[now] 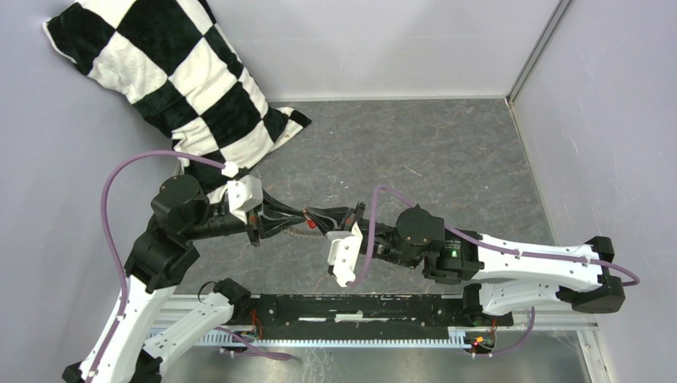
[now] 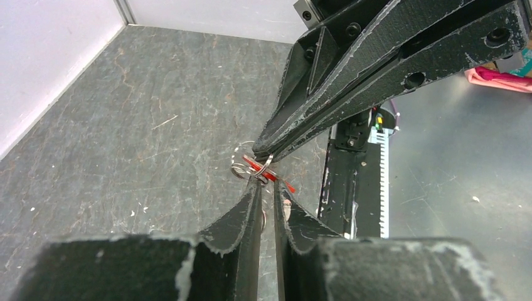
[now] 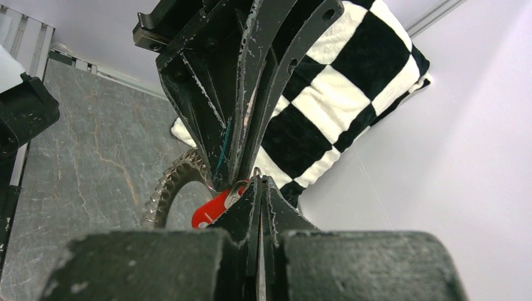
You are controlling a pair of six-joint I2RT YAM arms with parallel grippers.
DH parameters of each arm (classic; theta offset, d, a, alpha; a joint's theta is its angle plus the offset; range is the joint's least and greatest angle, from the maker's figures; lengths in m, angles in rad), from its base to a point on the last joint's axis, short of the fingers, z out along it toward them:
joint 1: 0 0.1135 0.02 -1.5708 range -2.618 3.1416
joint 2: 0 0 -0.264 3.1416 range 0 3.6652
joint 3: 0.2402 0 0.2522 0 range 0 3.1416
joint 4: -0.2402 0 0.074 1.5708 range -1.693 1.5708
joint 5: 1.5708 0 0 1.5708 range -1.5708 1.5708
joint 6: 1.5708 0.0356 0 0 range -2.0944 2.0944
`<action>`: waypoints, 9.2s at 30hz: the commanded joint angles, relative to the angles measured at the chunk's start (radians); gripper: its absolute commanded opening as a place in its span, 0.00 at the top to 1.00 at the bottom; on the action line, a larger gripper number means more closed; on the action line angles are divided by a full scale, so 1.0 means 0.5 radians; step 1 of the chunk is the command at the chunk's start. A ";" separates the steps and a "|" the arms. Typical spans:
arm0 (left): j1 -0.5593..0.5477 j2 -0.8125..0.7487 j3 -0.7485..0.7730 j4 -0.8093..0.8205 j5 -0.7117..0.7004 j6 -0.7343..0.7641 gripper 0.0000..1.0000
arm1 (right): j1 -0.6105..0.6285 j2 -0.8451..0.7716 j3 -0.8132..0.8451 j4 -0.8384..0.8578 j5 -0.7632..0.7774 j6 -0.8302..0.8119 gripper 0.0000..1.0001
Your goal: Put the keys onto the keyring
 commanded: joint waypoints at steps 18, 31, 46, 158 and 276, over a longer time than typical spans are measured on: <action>0.015 -0.069 -0.075 0.058 0.059 0.129 0.98 | -0.061 -0.074 -0.023 0.233 -0.065 0.334 0.99; 0.015 -0.234 -0.135 0.008 0.103 0.577 0.98 | -0.289 -0.027 -0.022 0.150 -0.171 0.766 0.99; 0.015 -0.281 -0.159 0.013 -0.036 0.718 0.98 | -0.455 -0.072 -0.084 0.188 -0.478 0.977 0.99; 0.009 0.171 0.237 -0.507 0.509 1.531 0.84 | -0.629 -0.024 -0.035 0.198 -1.204 1.128 0.99; 0.009 0.345 0.540 -0.937 0.526 1.640 0.85 | -0.488 0.065 0.270 -0.155 -0.435 1.072 0.99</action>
